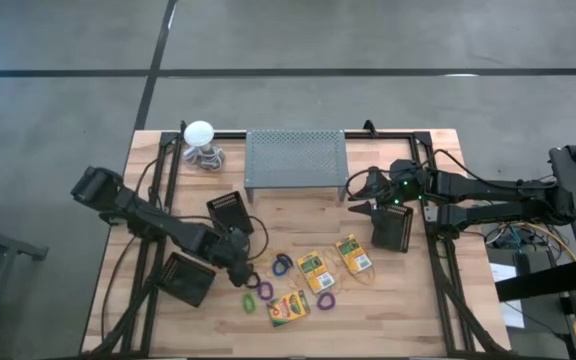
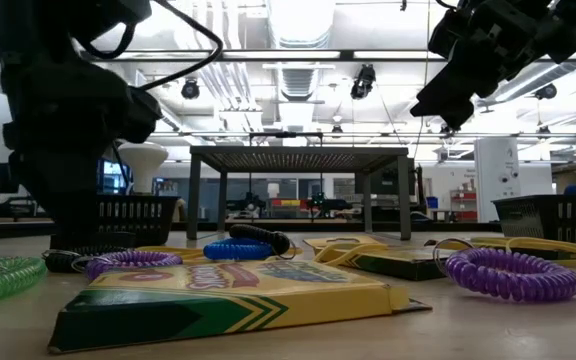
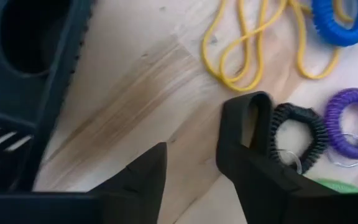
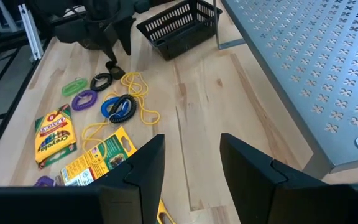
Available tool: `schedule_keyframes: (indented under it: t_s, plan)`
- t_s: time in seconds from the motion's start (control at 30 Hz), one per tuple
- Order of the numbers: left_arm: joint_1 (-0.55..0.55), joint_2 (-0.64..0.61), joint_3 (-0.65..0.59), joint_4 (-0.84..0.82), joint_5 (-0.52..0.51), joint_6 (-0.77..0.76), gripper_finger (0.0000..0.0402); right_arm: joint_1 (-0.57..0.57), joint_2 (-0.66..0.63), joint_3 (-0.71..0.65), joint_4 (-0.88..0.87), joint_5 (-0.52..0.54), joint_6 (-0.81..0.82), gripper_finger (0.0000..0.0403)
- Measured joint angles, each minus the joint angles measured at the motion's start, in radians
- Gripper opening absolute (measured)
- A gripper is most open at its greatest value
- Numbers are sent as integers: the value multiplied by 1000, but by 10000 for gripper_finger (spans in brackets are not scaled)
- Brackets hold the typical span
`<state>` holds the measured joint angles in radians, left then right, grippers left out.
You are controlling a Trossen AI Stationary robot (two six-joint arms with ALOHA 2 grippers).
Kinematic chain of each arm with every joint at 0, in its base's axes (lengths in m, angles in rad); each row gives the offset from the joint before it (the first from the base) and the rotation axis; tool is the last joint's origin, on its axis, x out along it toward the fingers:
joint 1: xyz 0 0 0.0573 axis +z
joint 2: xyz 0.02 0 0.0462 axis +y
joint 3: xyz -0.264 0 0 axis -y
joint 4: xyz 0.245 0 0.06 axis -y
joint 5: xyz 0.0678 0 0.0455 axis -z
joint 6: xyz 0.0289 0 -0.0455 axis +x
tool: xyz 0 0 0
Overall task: Pick & Place Office Desk Supplies
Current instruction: Put the black rubber band into the top left black bin
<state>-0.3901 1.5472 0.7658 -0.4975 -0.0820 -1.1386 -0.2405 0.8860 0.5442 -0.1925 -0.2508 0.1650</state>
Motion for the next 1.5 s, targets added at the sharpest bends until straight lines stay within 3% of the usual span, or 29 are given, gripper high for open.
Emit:
schedule_keyframes:
  t_s: [0.33,1.03,1.2,1.5]
  plan:
    - [0,-2,8,5,4,4,227,0,0,0,4,0,0,148]
    - [-1,27,-40,89,1,30,220,0,0,0,3,0,0,148]
    - [-2,27,-41,87,0,98,184,0,0,0,3,0,1,148]
    - [-2,28,-40,101,-37,184,45,0,0,0,3,0,17,148]
